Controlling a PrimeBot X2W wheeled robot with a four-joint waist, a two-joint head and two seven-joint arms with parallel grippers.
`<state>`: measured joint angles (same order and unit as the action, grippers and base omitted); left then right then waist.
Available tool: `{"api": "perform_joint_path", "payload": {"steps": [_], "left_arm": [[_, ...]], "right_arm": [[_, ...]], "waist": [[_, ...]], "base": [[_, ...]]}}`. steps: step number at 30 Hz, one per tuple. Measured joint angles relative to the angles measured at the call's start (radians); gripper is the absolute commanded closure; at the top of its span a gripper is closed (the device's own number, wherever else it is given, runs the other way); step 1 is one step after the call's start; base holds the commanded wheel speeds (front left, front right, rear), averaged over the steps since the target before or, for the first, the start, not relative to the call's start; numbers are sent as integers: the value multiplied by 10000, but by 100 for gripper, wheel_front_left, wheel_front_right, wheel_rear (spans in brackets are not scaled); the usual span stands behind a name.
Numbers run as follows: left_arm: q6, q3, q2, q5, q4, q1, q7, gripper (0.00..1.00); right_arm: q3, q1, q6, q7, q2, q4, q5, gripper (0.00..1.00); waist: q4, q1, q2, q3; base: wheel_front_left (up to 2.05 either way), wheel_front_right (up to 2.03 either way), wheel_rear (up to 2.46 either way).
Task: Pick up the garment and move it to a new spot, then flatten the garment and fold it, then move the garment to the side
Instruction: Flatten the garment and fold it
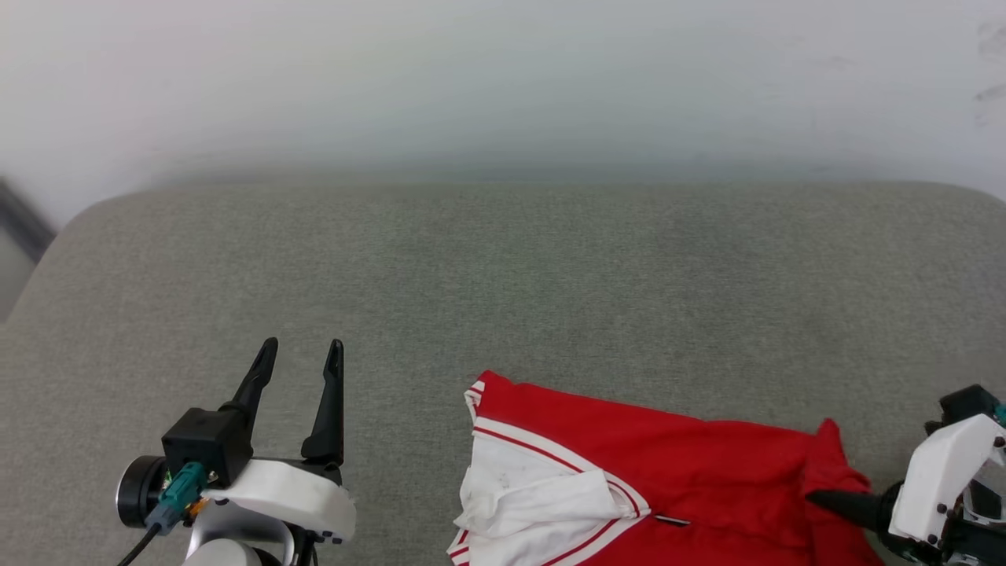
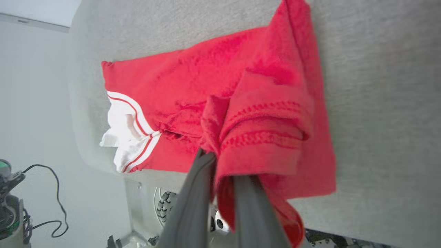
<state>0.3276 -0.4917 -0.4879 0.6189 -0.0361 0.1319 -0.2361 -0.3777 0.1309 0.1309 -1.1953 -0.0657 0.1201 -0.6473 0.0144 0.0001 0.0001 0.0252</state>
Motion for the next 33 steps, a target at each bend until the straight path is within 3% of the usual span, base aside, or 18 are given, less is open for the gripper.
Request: {"api": "perform_joint_path", "payload": {"steps": [5, 11, 20, 23, 25, 27, 28, 33], "left_arm": [[-96, -173, 59, -25, 104, 182, 82, 0], [-207, -372, 182, -59, 134, 417, 236, 0], [-481, -535, 268, -159, 328, 1053, 290, 0], [-545, -535, 330, -159, 451, 1085, 211, 0], [-568, -583, 426, -146, 525, 1129, 203, 0], [-639, -616, 566, -121, 596, 1232, 132, 0], [-640, -639, 608, -123, 612, 1288, 128, 0], [-652, -679, 660, -174, 706, 1438, 84, 0]], "right_arm": [[234, 130, 0, -692, 92, 309, -2397, 100], [2309, 395, 0, 640, 134, 1277, -4692, 100], [4826, 1517, -2, 2408, 138, 2220, -5335, 100], [5584, 1892, -2, 2917, 140, 2623, -4959, 100], [5931, 2006, -2, 3260, 142, 2882, -4675, 86], [6230, 2086, -2, 3528, 140, 3016, -4358, 44], [6337, 2128, -2, 3609, 142, 3058, -4299, 0], [6805, 2434, 0, 3799, 27, 2874, -3536, 0]], "waist": [[262, 0, 0, 50], [627, -1, 0, 136], [1285, 0, 0, 579], [1425, 0, -1, 740], [1519, -1, 0, 804], [1627, 0, 0, 836], [1674, 0, 0, 839], [1701, 0, 0, 756]], "base": [[0, 0, 0], [0, 0, 0], [0, 0, 0], [0, 0, 0], [0, 0, 0], [0, 0, 0], [0, 0, 0], [0, 0, 0]]}}
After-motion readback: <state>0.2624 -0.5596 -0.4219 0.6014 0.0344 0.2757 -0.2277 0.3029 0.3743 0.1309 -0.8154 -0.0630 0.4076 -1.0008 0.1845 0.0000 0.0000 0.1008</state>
